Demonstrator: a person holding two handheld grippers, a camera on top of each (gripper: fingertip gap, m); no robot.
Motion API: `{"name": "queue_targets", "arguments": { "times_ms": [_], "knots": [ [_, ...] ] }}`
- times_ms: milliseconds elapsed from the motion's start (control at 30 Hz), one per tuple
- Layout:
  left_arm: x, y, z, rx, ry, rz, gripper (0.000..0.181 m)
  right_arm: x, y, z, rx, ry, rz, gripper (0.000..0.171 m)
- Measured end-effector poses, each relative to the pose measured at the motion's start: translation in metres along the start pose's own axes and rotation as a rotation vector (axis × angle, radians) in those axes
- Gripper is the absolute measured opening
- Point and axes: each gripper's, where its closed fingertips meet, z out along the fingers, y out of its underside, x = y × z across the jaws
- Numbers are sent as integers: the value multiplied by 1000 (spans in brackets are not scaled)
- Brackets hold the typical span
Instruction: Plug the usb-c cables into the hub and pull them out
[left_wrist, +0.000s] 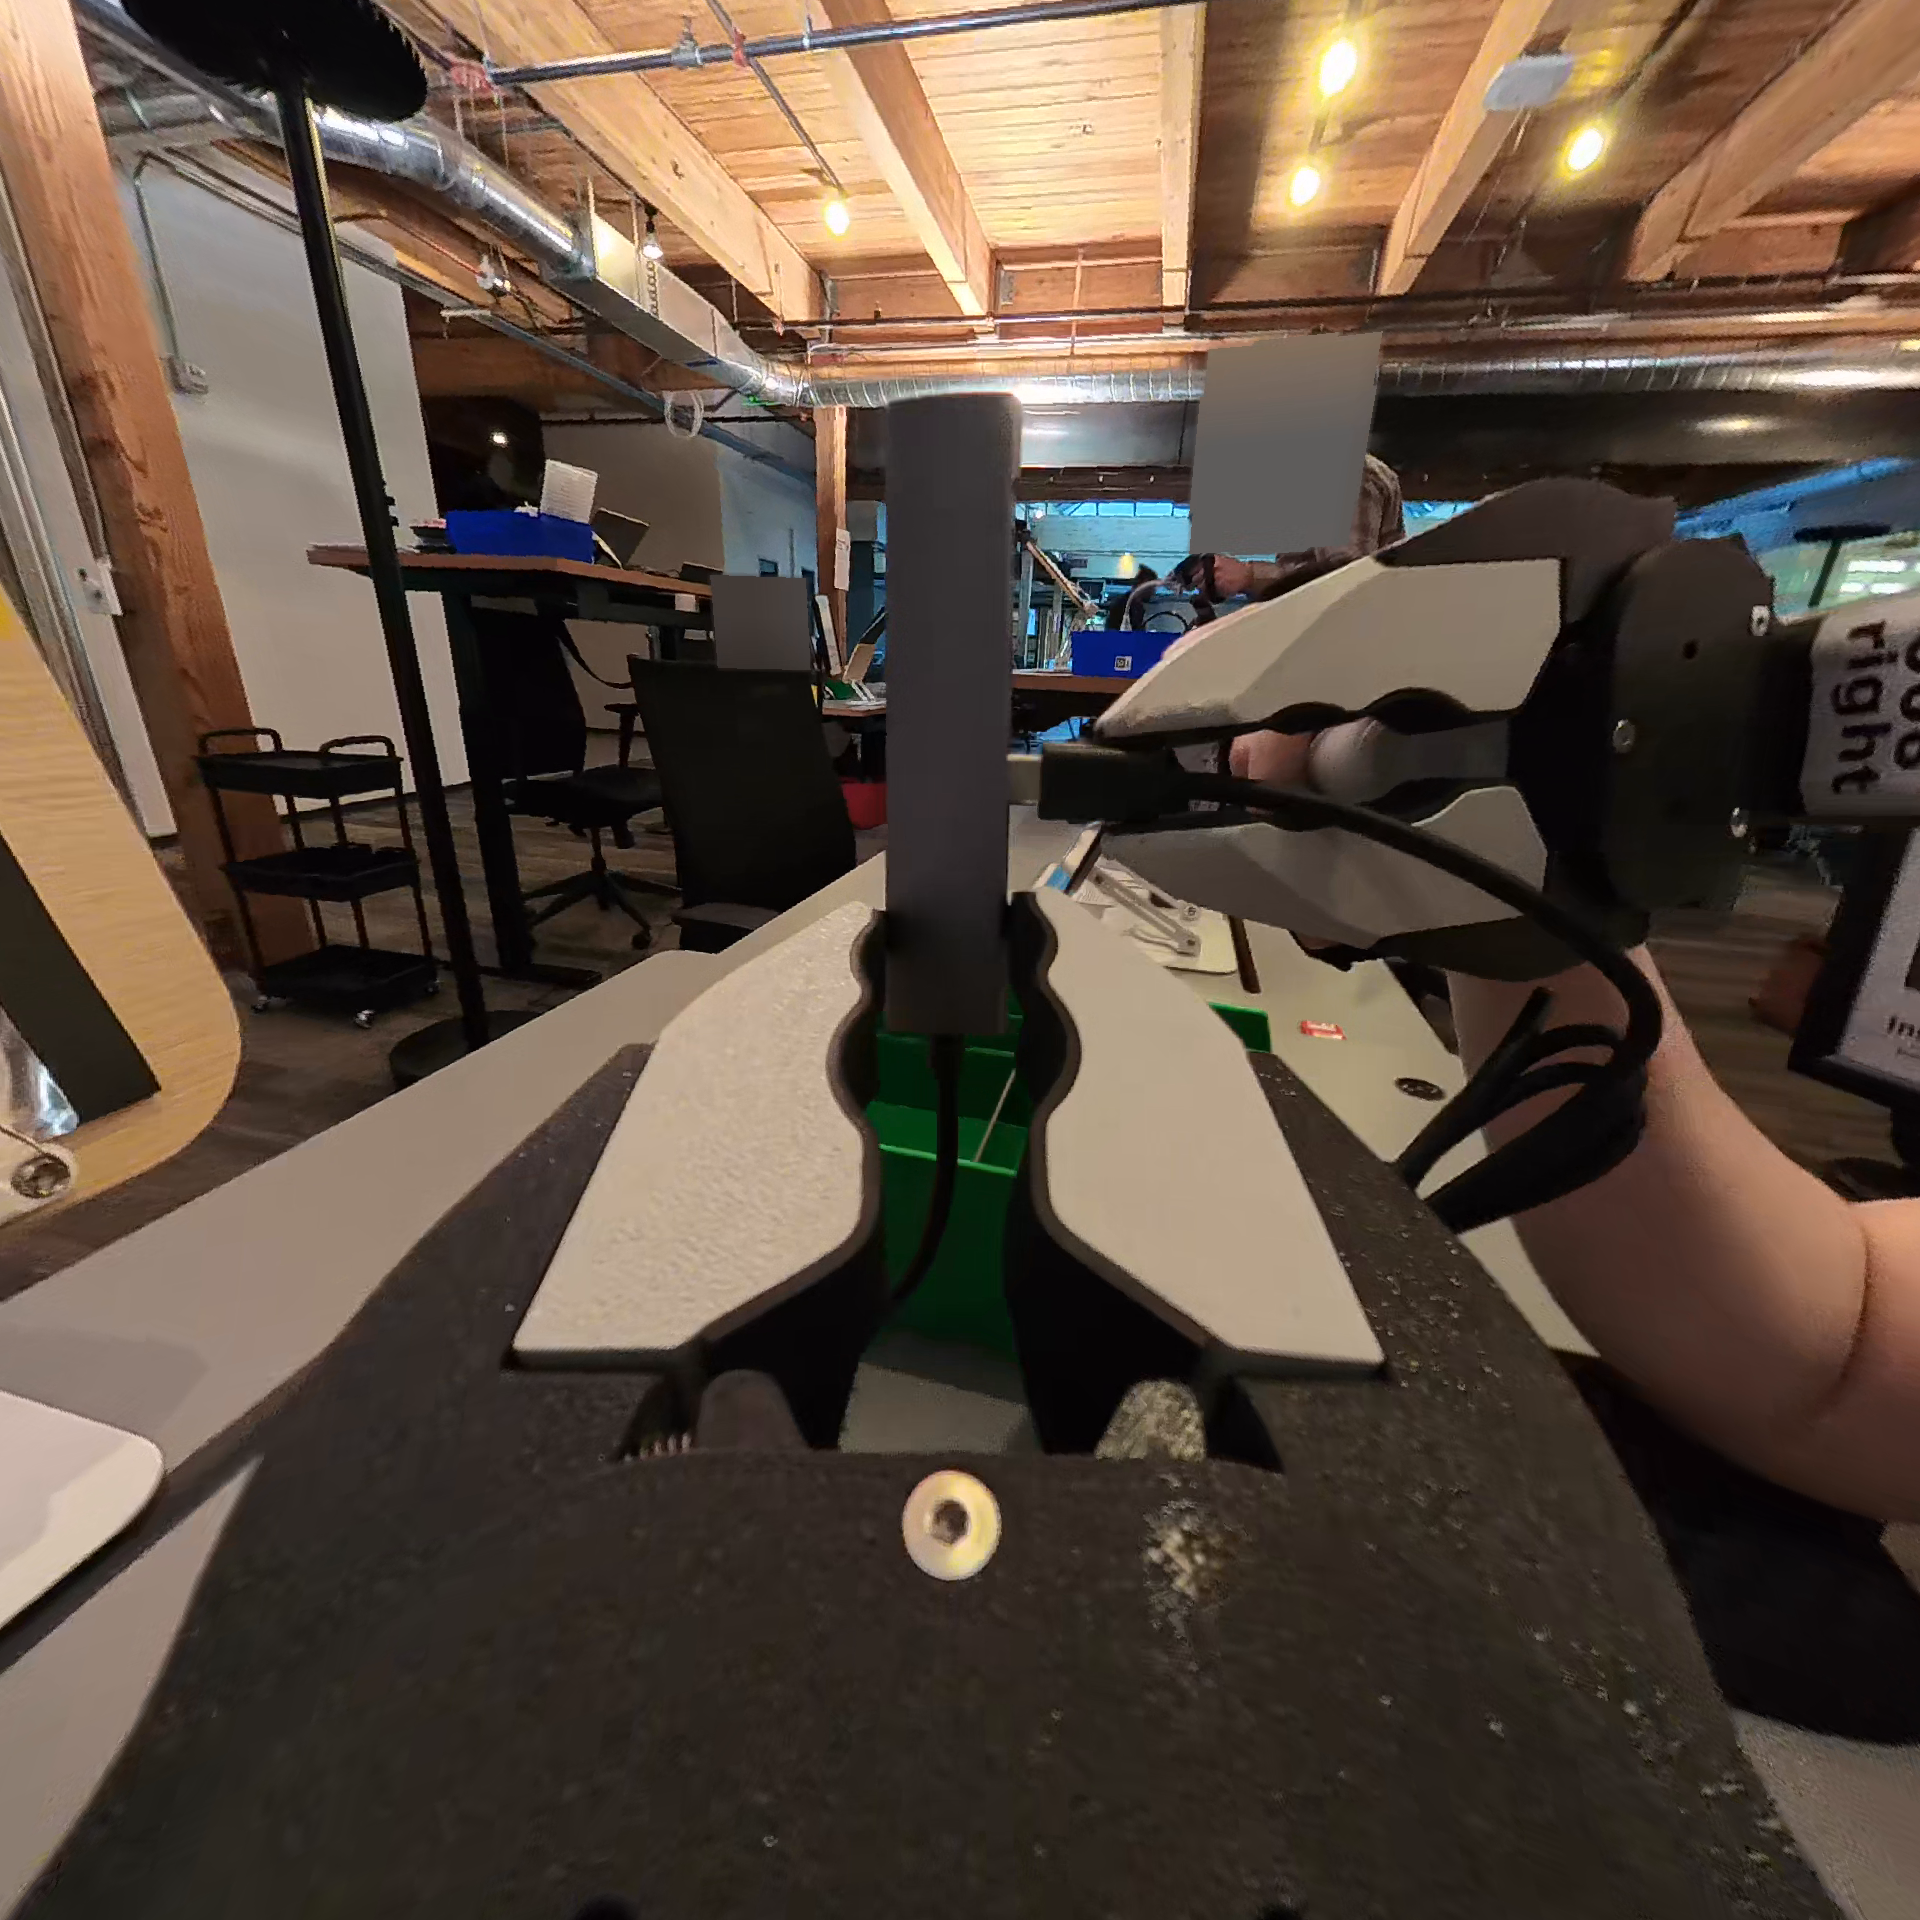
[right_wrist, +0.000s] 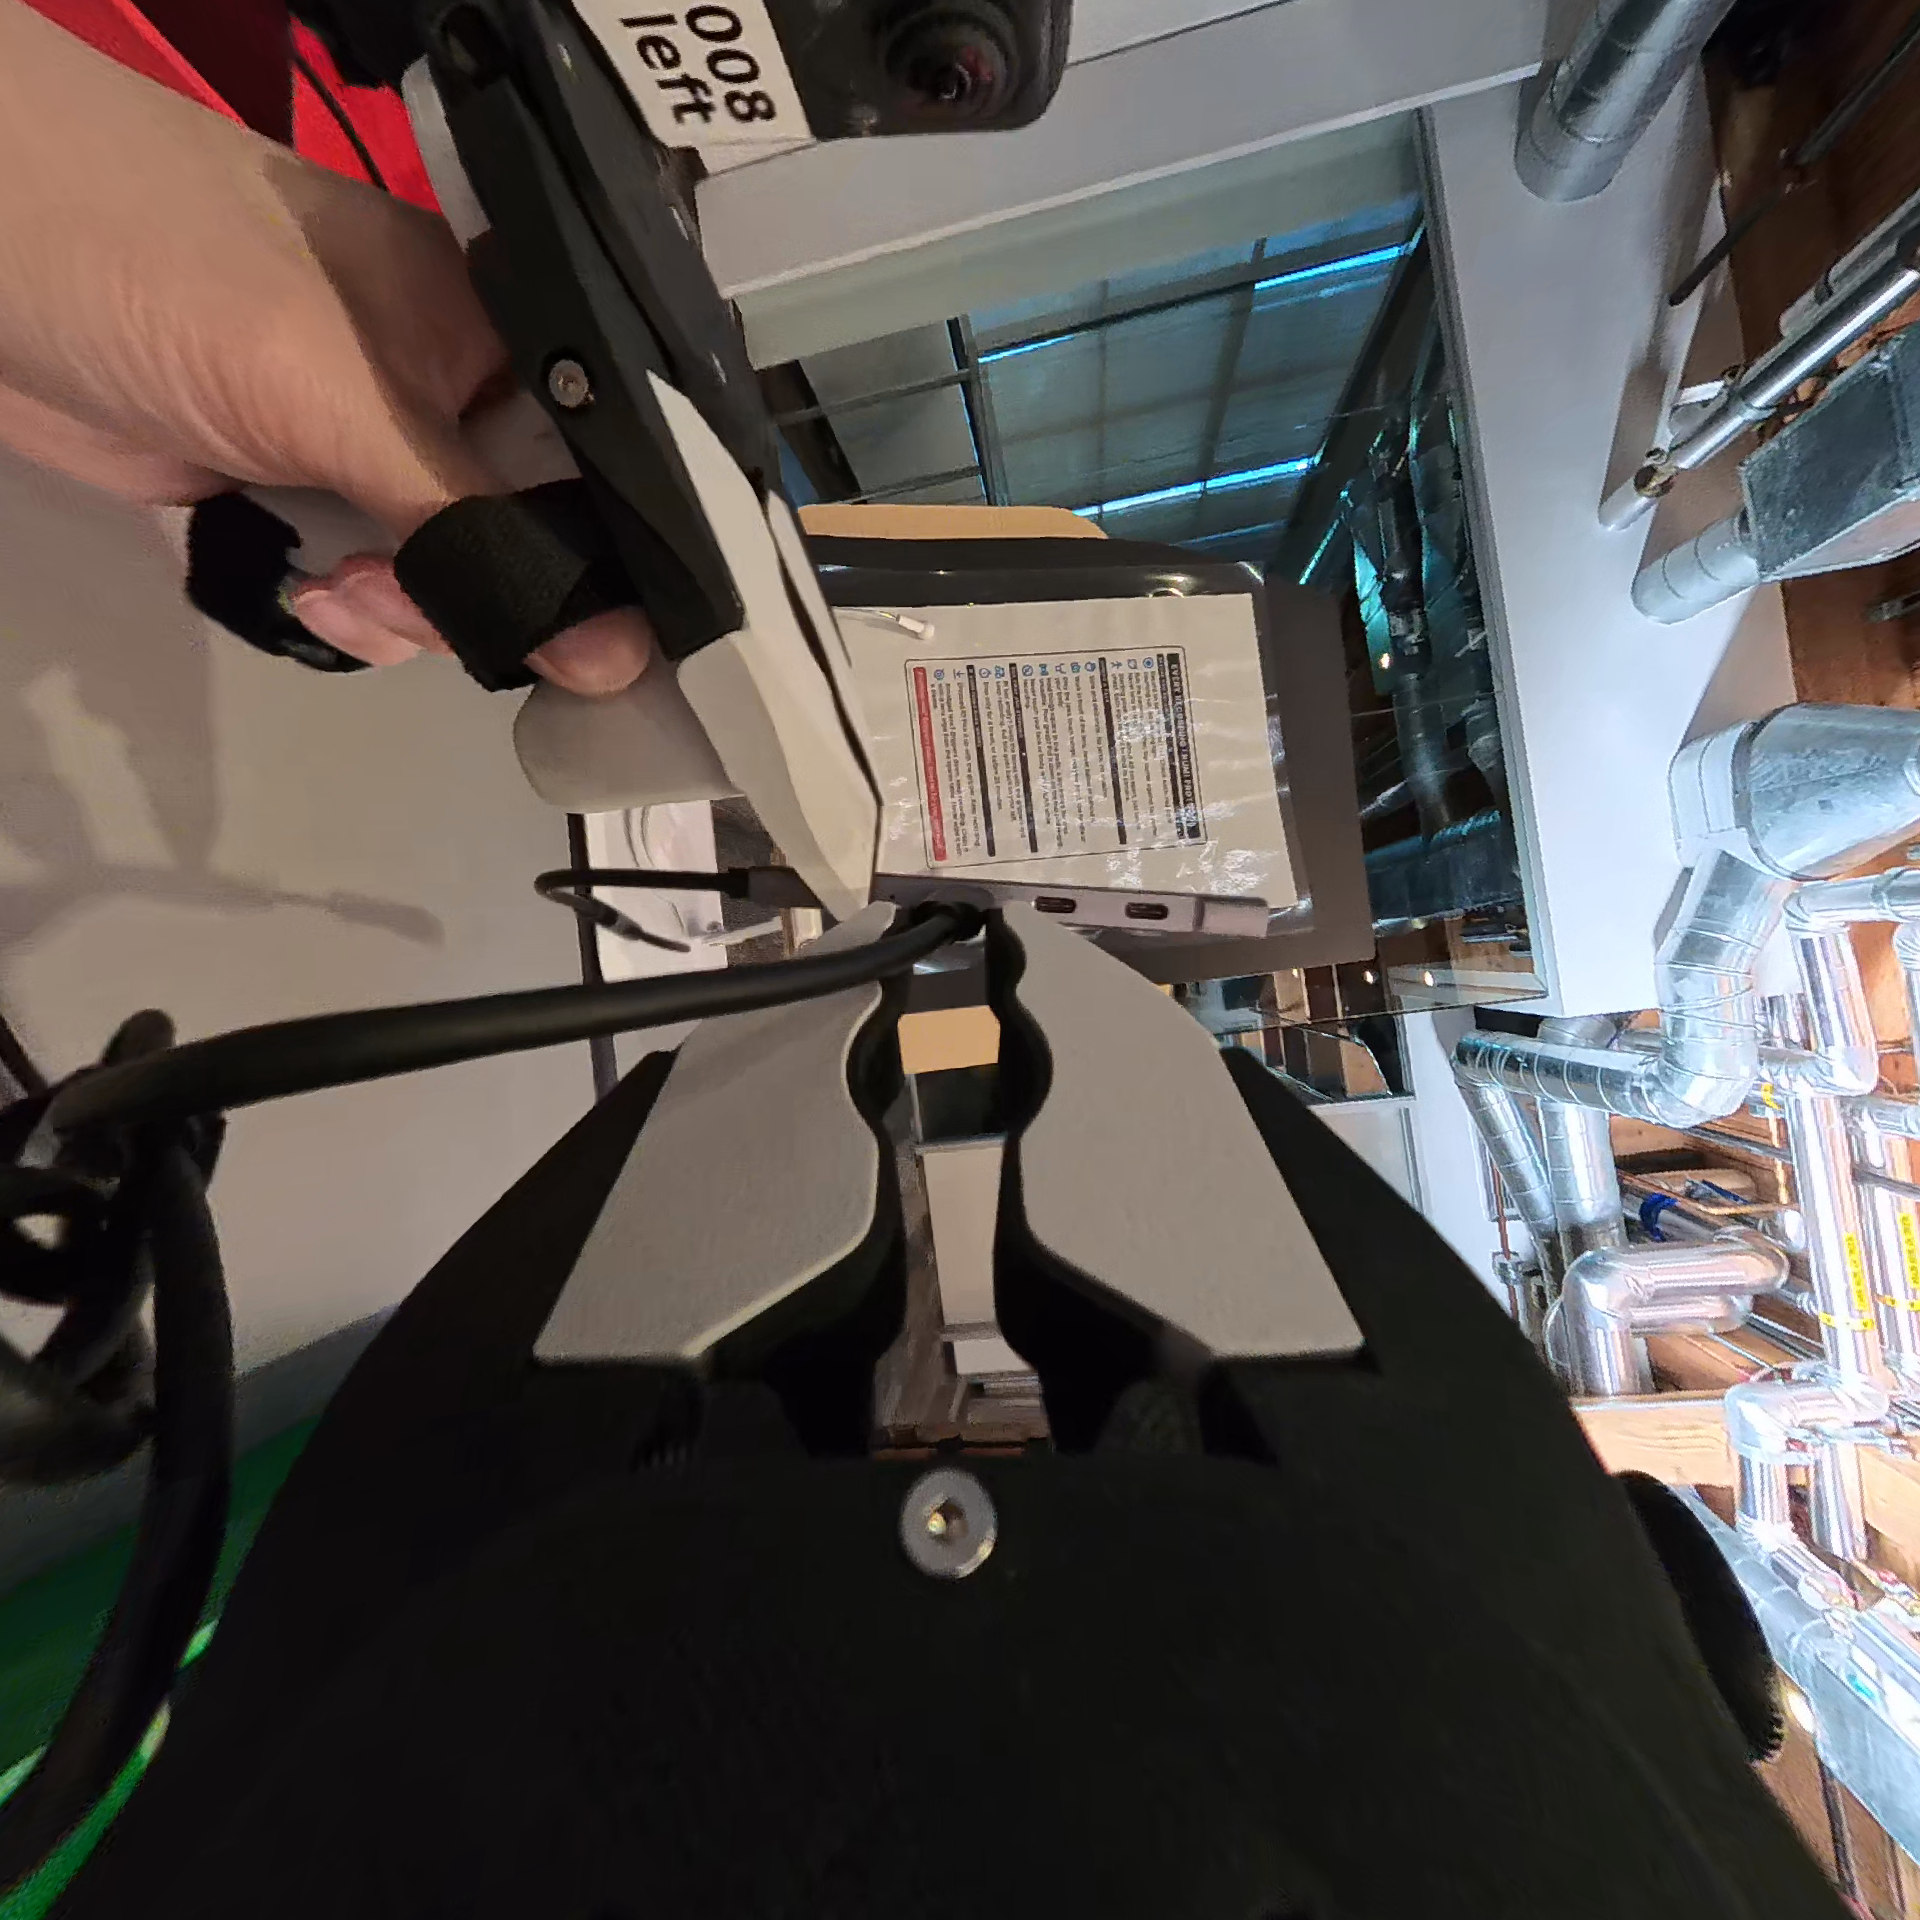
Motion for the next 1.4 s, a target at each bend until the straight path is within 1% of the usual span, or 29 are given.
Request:
{"name": "queue_targets", "arguments": {
  "times_ms": [133,233,300,400,533,633,933,1133,1267,1400],
  "knots": [
    [6,-2,-1,-24,12,101,22,0,-4,-6,33,-17,1,14],
    [12,-10,-4,-13,12,151,21,7,-10,-11,81,4,41,14],
    [13,-13,-5,-30,-20,186,22,10,-10,-10,80,12,81,14],
    [14,-11,-3,-99,-73,284,21,10,-12,-10,94,25,58,14],
    [22,-18,-5,-95,-48,286,21,15,-17,-15,144,48,75,14],
    [24,-16,-6,-134,-46,353,21,14,-17,-17,163,26,88,14],
    [34,-12,-6,-185,-24,430,22,11,-14,-25,198,-50,169,14],
    [45,-15,-5,-169,16,450,21,14,-23,-34,262,-45,164,14],
    [40,-20,-6,-149,-33,449,21,18,-18,-30,199,-15,160,14],
    [29,-25,-5,-159,-158,479,21,22,-11,-20,83,46,144,13]
  ]
}}
